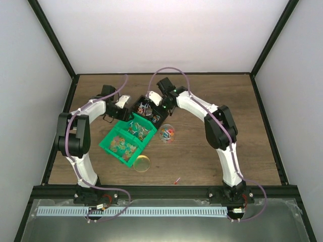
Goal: Pack the candies
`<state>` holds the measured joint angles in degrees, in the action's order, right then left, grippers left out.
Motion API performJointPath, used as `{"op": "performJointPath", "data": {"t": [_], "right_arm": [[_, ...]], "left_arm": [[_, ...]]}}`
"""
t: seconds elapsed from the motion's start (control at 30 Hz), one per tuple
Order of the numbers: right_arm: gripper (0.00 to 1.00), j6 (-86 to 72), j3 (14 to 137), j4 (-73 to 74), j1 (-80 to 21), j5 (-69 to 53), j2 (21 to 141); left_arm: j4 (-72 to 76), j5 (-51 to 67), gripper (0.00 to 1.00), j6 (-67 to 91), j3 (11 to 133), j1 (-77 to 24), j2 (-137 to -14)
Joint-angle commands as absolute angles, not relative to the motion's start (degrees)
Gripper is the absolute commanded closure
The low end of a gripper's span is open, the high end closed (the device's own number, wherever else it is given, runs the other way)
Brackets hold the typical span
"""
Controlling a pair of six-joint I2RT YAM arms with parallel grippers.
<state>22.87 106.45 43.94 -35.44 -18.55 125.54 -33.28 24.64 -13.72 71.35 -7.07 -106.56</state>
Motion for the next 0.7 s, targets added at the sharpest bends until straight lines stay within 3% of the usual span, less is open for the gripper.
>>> {"op": "performJointPath", "data": {"t": [0.0, 0.27, 0.67], "right_arm": [[0.99, 18.82, 96.86, 36.37, -36.74, -21.99, 124.0], [0.99, 16.29, 85.42, 19.68, -36.66, -24.97, 113.73], [0.99, 10.87, 81.36, 11.92, -32.89, -28.67, 110.45]], "left_arm": [[-31.46, 25.84, 0.38, -14.16, 73.4, -7.65, -107.75], [-33.07, 26.03, 0.37, -13.07, 75.3, -6.18, -108.26], [-34.88, 25.43, 0.36, -13.2, 77.43, -5.63, -108.18]]}}
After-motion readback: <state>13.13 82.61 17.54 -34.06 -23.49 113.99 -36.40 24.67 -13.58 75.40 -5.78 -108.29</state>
